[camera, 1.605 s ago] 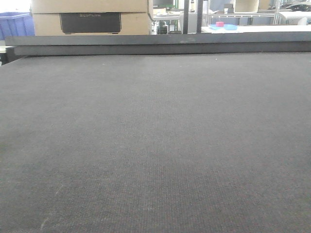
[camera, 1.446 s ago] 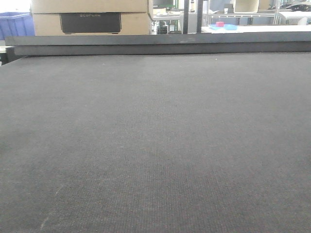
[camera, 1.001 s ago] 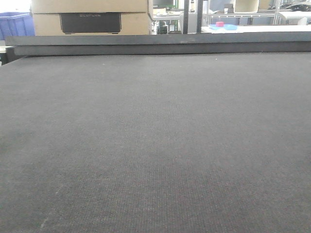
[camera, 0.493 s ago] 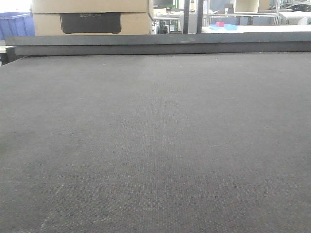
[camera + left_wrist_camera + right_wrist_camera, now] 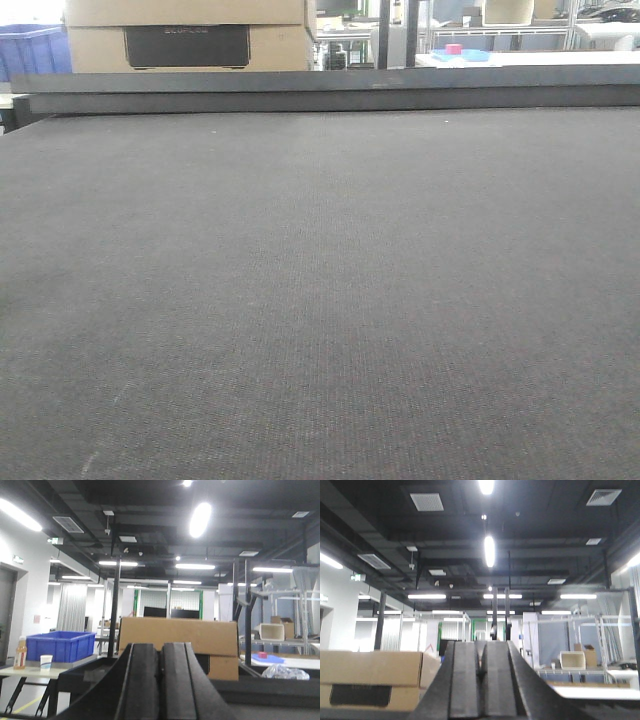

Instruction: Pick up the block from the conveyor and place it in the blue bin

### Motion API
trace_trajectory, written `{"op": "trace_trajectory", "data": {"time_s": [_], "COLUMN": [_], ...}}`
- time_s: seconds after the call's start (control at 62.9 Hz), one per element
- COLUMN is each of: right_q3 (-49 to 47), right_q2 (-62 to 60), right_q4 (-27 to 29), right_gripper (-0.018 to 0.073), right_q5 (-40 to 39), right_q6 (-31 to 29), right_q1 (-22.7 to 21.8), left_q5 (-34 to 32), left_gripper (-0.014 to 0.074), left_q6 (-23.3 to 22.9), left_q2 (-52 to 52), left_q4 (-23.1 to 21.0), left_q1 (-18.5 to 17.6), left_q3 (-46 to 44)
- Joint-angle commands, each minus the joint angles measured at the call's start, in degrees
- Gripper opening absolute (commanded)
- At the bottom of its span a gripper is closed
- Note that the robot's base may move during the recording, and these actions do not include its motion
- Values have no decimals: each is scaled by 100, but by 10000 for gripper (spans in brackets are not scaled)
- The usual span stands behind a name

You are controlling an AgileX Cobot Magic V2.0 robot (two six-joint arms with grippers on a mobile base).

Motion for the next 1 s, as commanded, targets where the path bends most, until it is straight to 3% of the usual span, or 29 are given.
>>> {"op": "trace_trajectory", "data": {"time_s": [0.0, 0.238, 0.397, 0.524, 0.636, 0.842, 0.985], "right_q3": [-373, -1424, -2107, -2810, -3463, -4416, -4999], "right_q2": [0, 336, 992, 1483, 1974, 3085, 4016], "right_q4": [-2, -2, -2, 9, 9, 9, 9], "right_gripper": [-162, -162, -162, -162, -162, -162, -162], "right_q5": [-107, 581, 1567, 2989, 4139, 5494, 6877], "right_q6": [-13, -13, -13, -13, -13, -13, -13], "right_q1": [-15, -15, -15, -15, -15, -15, -15], "left_q5": [82, 494, 2113, 3368, 4009, 5083, 5923], "left_gripper": [-111, -111, -111, -111, -111, -111, -111], "left_q6": [-24, 35, 35, 35, 35, 35, 35], "left_q2": [-13, 421, 1053, 1729, 2277, 3456, 4269], "left_q4": [3, 85, 100, 287, 343, 364, 170], "left_q1": [30, 30, 30, 30, 30, 30, 30], "left_q3": [-357, -1337, -2386, -3308, -3899, -4593, -4884]}}
